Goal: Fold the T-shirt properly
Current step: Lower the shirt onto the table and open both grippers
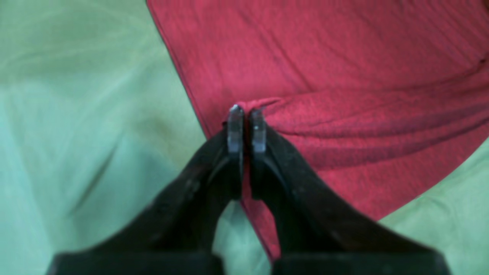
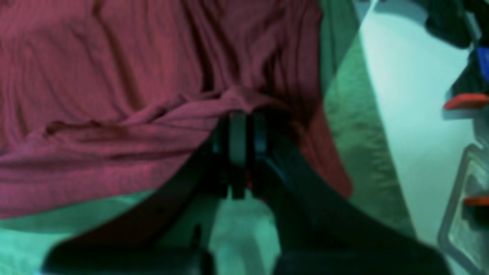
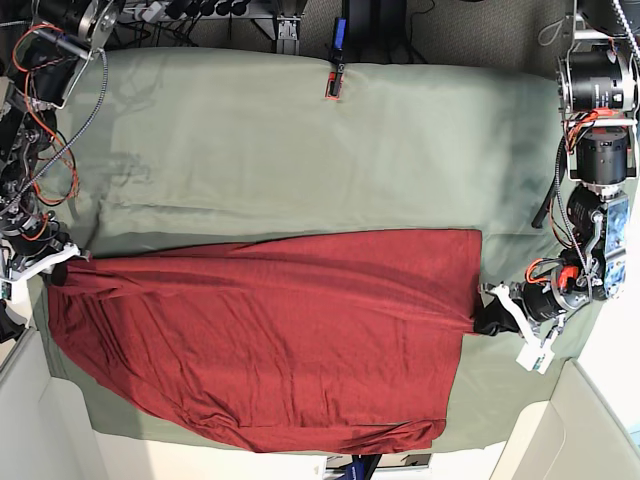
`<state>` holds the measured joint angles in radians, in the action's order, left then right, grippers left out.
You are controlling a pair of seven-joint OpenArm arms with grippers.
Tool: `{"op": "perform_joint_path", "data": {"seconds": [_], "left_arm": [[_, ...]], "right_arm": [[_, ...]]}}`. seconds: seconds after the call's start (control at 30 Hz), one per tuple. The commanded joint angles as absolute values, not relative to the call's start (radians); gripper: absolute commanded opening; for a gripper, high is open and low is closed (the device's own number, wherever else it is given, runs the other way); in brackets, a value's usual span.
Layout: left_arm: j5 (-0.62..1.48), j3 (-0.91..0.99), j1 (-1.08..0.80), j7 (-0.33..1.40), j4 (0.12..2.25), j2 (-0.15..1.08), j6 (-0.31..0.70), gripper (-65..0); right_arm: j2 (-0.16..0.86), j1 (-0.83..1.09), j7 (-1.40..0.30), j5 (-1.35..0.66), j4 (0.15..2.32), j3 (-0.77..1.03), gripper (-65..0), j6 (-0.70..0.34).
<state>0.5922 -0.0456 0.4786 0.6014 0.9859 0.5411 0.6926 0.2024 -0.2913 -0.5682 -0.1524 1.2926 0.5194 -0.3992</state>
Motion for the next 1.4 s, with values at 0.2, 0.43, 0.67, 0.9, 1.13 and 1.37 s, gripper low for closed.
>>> {"op": "perform_joint_path", "data": {"seconds": [0.2,0.43,0.67,0.9,1.13,1.37], "left_arm": [[0.601,-0.040,0.506,0.566,0.938,0.559,0.698,-59.6],[0.766,-0.036,0.507,0.731,0.912,0.563,0.698,-31.3],[1.161,0.076,0.419,1.015,0.981,0.598,0.698,-31.3],[1.171,0.250,0.167,1.015,1.215,0.618,0.698,-31.3],[1.170,0.276,-0.035,0.987,1.404,0.602,0.698,-31.3],[1.123,0.276,-0.042,0.968,1.409,0.503,0.698,-31.3]], "right_arm": [[0.218,-0.310,-0.504,-0.199,1.215,0.507,-63.6,-0.397],[0.218,-0.307,-0.512,-0.302,1.194,0.499,-35.1,-0.406],[0.218,-0.286,-0.665,-0.364,1.364,0.532,-35.1,-0.434],[0.218,-0.183,-0.672,-0.400,1.484,0.663,-35.1,-0.430],[0.213,-0.110,-0.630,-0.400,1.462,0.718,-35.1,-0.388],[0.215,-0.179,-0.575,-0.341,1.313,0.717,-35.1,-0.355]]}}
